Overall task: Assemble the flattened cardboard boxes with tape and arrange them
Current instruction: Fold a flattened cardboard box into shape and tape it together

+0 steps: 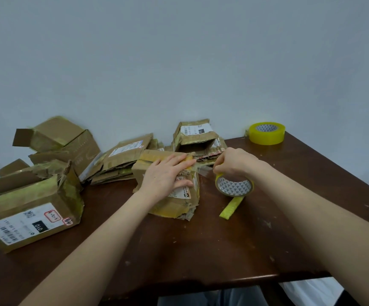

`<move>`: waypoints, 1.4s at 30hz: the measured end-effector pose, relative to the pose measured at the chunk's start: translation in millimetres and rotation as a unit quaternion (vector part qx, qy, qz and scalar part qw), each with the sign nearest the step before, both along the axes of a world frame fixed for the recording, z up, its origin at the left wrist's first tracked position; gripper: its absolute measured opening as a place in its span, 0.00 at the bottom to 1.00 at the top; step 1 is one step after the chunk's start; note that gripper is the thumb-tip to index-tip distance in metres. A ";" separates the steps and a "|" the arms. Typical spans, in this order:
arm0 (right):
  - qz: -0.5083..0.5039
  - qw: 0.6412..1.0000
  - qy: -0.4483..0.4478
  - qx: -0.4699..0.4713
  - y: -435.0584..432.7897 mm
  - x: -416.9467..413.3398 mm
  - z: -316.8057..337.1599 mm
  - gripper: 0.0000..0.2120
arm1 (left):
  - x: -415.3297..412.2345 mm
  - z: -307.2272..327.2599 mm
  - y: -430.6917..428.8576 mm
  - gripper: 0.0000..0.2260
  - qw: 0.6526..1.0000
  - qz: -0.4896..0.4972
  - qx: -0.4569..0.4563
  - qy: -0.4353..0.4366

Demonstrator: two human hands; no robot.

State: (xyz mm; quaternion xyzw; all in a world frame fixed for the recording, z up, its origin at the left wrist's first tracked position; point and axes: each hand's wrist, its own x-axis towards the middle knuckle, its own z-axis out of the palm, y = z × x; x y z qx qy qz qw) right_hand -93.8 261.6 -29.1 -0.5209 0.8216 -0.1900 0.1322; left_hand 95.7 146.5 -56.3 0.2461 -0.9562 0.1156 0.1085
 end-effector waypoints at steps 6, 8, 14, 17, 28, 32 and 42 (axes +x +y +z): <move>-0.008 0.997 -0.006 -0.071 6.6 2.9 9.9 0.09 | 2.4 13.3 19.3 0.28 0.998 -0.013 -0.048 0.029; -0.012 0.996 -0.010 -0.090 6.0 3.7 14.0 0.08 | -2.0 7.8 41.6 0.16 0.976 -0.103 -0.130 0.144; -0.020 0.995 -0.003 -0.100 -1.4 6.7 15.8 0.03 | -47.5 -35.2 114.3 0.18 0.999 -0.017 0.030 -0.007; -0.026 0.995 -0.006 -0.101 -0.7 5.7 15.4 0.04 | -64.7 -49.2 118.8 0.20 0.998 0.037 0.031 -0.045; -0.026 0.994 -0.015 -0.104 5.1 0.5 11.6 0.02 | 17.1 -11.5 119.2 0.09 0.991 0.118 0.061 -0.019; -0.029 0.994 -0.020 -0.105 5.3 3.2 11.2 0.03 | 40.1 34.5 97.7 0.07 0.973 0.163 0.052 0.156; -0.032 0.996 -0.049 -0.070 12.4 4.1 -1.7 0.11 | -51.4 33.5 69.2 0.09 0.954 0.125 0.104 0.253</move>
